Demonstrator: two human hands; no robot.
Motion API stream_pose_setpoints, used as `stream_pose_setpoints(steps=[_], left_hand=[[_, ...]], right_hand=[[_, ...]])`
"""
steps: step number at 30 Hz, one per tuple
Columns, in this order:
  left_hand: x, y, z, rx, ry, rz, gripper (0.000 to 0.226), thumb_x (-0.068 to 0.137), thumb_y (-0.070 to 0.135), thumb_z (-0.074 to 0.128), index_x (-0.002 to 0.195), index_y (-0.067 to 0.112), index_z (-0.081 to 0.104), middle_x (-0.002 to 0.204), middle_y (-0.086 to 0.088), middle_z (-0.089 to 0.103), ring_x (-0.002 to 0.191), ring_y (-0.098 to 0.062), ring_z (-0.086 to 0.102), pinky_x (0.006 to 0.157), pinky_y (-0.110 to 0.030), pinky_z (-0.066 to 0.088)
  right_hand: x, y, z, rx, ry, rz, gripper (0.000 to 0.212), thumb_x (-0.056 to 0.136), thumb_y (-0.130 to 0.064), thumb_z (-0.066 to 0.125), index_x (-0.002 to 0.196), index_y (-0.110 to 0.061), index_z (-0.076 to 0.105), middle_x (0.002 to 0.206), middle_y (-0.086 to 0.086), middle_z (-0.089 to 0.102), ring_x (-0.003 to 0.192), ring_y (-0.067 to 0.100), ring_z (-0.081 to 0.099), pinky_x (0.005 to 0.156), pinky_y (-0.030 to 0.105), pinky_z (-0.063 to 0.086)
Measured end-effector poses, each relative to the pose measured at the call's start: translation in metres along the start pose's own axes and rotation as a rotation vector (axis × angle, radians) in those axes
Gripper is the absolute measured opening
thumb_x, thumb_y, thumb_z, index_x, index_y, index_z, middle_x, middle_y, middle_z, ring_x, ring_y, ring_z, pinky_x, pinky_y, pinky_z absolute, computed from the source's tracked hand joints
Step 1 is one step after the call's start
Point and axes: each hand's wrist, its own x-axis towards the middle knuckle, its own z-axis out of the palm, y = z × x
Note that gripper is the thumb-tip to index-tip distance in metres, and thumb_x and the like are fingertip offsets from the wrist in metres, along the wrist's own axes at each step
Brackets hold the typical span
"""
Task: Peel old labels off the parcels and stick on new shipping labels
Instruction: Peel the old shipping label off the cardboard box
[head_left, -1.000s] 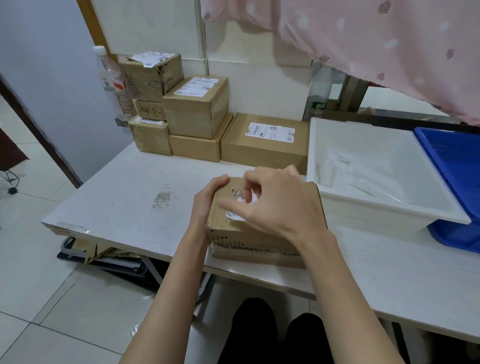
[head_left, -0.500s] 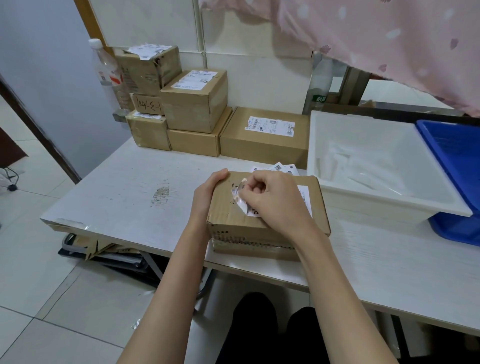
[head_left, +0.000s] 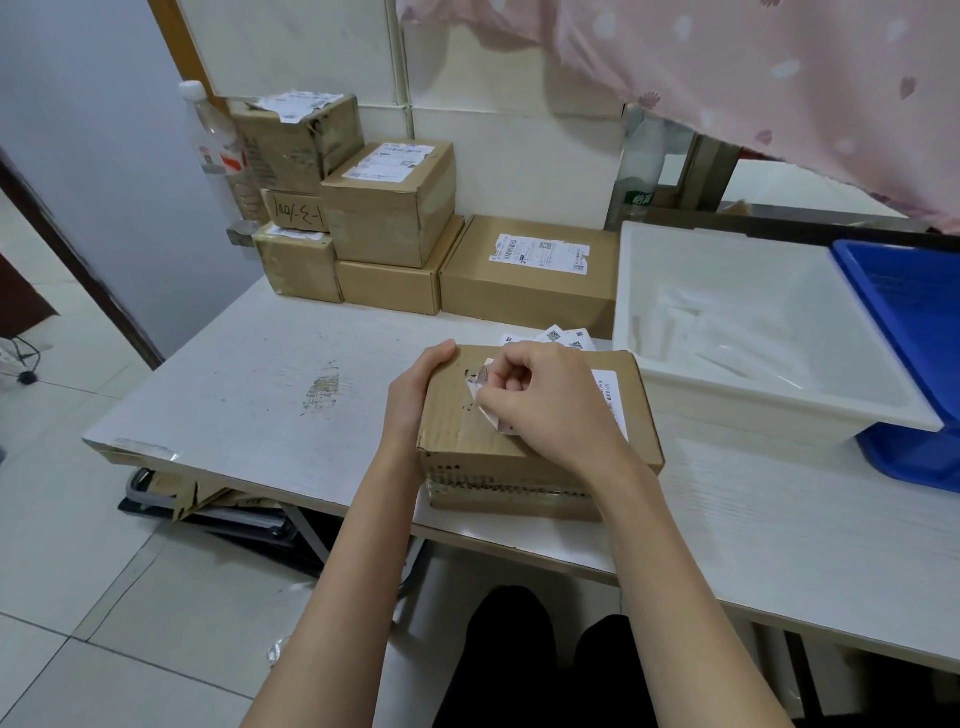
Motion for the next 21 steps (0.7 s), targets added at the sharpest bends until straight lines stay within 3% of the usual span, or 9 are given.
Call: stream_pose_setpoints(steps=[4, 6, 10, 14, 17, 21], left_hand=[[0.000, -0.001, 0.000, -0.003, -0.015, 0.005, 0.044, 0.060, 0.048, 0.077, 0.085, 0.013, 0.068, 0.080, -0.006, 0.064, 0.070, -0.023, 0.061, 0.068, -0.035, 0.047], [0.000, -0.002, -0.001, 0.007, -0.020, 0.010, 0.040, 0.062, 0.048, 0.076, 0.082, 0.014, 0.068, 0.078, -0.006, 0.063, 0.068, -0.023, 0.060, 0.067, -0.035, 0.046], [0.001, -0.002, 0.000, 0.011, -0.014, 0.037, 0.037, 0.067, 0.047, 0.073, 0.083, 0.014, 0.067, 0.079, -0.005, 0.064, 0.072, -0.022, 0.060, 0.069, -0.035, 0.045], [0.001, -0.001, 0.000, -0.002, -0.024, 0.018, 0.035, 0.068, 0.045, 0.075, 0.081, 0.013, 0.064, 0.079, -0.006, 0.061, 0.068, -0.021, 0.059, 0.065, -0.033, 0.046], [0.001, 0.000, -0.001, -0.006, -0.028, 0.013, 0.039, 0.065, 0.045, 0.076, 0.084, 0.012, 0.067, 0.081, -0.007, 0.064, 0.070, -0.022, 0.061, 0.066, -0.034, 0.047], [0.001, -0.001, -0.001, 0.025, 0.010, 0.048, 0.033, 0.069, 0.045, 0.072, 0.081, 0.015, 0.066, 0.078, -0.004, 0.063, 0.068, -0.020, 0.059, 0.064, -0.033, 0.045]], right_hand=[[0.000, 0.000, -0.001, 0.065, 0.013, 0.017, 0.026, 0.079, -0.011, 0.062, 0.056, -0.019, 0.052, 0.047, -0.011, 0.049, 0.047, 0.002, 0.048, 0.054, 0.020, 0.036], [0.000, -0.002, 0.000, 0.086, -0.021, 0.030, 0.025, 0.079, -0.018, 0.058, 0.055, -0.022, 0.051, 0.054, -0.009, 0.055, 0.054, 0.005, 0.052, 0.060, 0.032, 0.045], [0.000, -0.006, -0.003, 0.094, -0.025, 0.050, 0.029, 0.077, -0.037, 0.040, 0.057, -0.016, 0.043, 0.060, 0.001, 0.053, 0.067, 0.020, 0.048, 0.064, 0.039, 0.036], [0.000, -0.010, 0.004, -0.144, 0.035, -0.004, 0.043, 0.084, -0.048, 0.056, 0.063, -0.011, 0.049, 0.056, -0.004, 0.053, 0.065, 0.017, 0.051, 0.060, 0.034, 0.036], [0.001, -0.008, 0.008, -0.253, 0.073, -0.011, 0.025, 0.083, -0.031, 0.059, 0.065, -0.014, 0.053, 0.052, -0.007, 0.053, 0.069, 0.019, 0.056, 0.065, 0.031, 0.040], [0.000, -0.004, 0.006, -0.020, 0.052, 0.036, 0.018, 0.083, -0.013, 0.055, 0.066, -0.006, 0.055, 0.044, -0.010, 0.048, 0.054, 0.010, 0.056, 0.065, 0.039, 0.057]])
